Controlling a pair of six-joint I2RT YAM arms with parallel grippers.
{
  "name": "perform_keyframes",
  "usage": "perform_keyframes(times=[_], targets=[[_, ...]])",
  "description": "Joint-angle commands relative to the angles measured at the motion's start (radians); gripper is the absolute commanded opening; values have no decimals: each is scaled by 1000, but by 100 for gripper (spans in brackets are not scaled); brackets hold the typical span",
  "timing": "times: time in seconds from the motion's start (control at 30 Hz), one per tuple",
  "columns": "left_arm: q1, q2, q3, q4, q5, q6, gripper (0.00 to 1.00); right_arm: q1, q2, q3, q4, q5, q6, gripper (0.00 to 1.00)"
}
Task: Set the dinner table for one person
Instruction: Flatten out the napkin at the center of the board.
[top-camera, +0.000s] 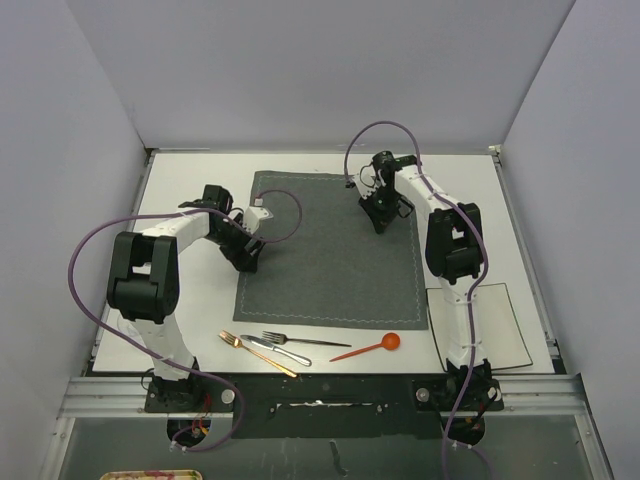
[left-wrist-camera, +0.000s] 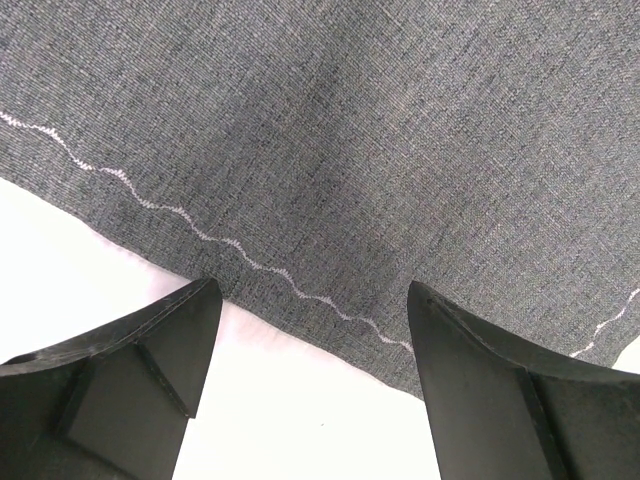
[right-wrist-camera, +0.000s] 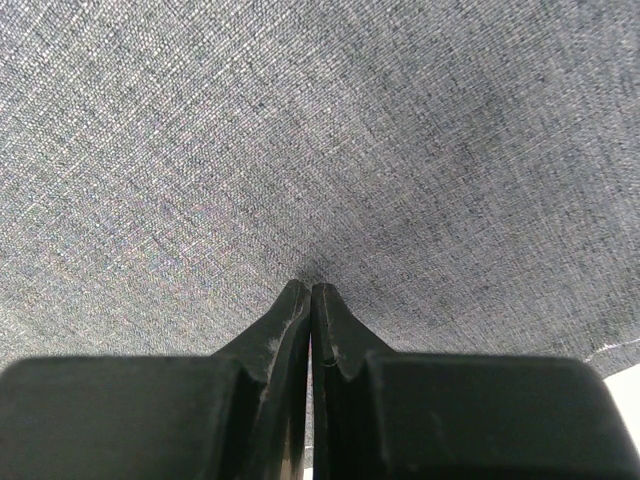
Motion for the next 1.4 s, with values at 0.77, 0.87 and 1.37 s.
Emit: perform_keyframes(times=[0.77, 0.87, 1.37], targets=[[2, -158, 0, -28, 68, -34, 72, 12, -16, 99, -7, 17, -4, 0], [-6, -152, 35, -33, 95, -45, 72, 11, -26, 82, 1, 21, -5, 0], [-45, -16, 70, 17, 138, -73, 66, -9, -54, 54, 0, 24, -9, 0]])
